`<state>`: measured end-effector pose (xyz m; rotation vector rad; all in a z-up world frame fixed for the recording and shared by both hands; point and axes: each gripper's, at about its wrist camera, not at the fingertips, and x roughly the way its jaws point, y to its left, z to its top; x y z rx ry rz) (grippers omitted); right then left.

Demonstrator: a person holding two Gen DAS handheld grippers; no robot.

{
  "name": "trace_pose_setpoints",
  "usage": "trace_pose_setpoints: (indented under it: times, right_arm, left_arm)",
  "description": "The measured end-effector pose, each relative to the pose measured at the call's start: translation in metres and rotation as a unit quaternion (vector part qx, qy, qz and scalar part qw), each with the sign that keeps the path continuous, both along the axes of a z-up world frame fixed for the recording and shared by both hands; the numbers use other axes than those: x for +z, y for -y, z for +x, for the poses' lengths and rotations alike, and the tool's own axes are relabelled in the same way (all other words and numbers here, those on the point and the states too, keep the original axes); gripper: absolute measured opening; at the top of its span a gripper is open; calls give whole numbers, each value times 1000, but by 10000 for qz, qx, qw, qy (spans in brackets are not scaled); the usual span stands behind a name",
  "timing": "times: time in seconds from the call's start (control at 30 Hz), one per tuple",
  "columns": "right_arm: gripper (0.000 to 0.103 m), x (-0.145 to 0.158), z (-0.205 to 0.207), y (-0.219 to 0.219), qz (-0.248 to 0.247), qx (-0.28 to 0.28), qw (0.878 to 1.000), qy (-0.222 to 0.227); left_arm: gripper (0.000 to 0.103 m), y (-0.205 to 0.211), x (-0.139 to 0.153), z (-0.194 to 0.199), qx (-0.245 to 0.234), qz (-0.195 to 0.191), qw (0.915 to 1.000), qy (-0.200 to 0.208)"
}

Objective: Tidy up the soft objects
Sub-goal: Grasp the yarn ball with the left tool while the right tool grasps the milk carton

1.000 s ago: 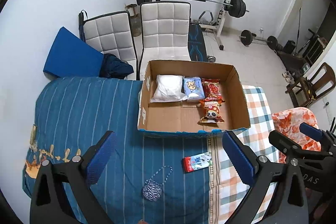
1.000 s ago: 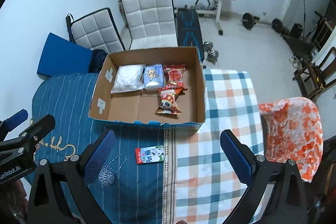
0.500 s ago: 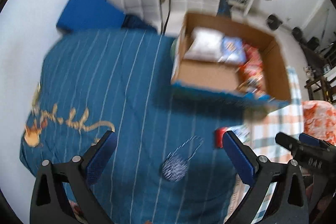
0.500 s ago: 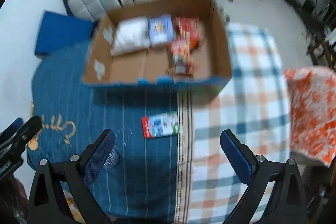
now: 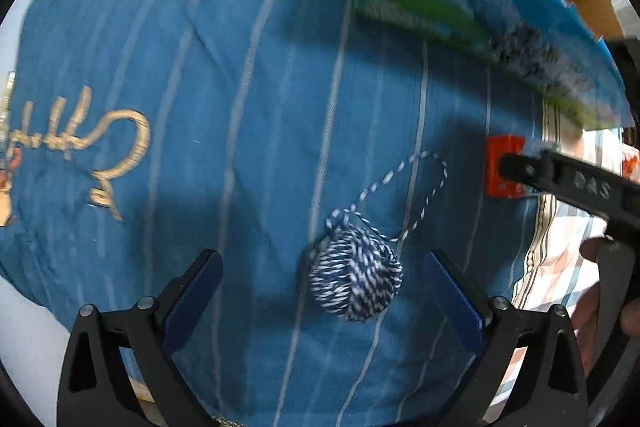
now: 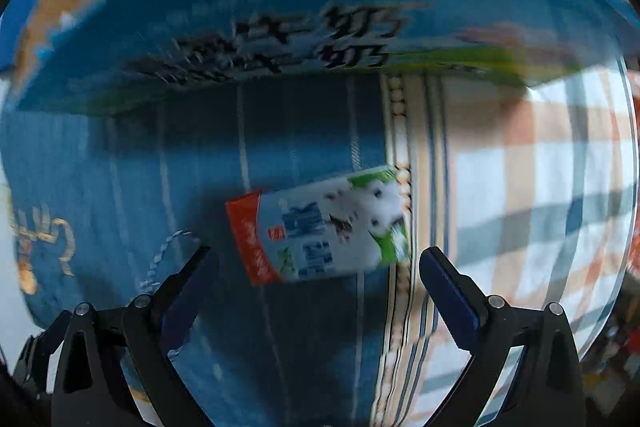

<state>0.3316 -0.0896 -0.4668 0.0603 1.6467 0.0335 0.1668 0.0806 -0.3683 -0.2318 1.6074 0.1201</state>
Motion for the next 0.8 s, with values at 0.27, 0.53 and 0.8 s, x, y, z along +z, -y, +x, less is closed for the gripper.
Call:
trace_pose_setpoints:
  times: [0.27,0.53,0.8]
  right_arm:
    - [94,-29,-5,-5,-234,257,9993,-152]
    - [94,-29,-57,58,-471,19,9978,-461]
    - [95,-44,-75,83,-411,-415,9968,-539]
  left_arm:
    - [81,26,-40,-1,-381,-112,9989,-259]
    - [55,53,-51,-5,-676,250,9973,-127]
    - [56,71,-49,3,-682,318,9971,-72]
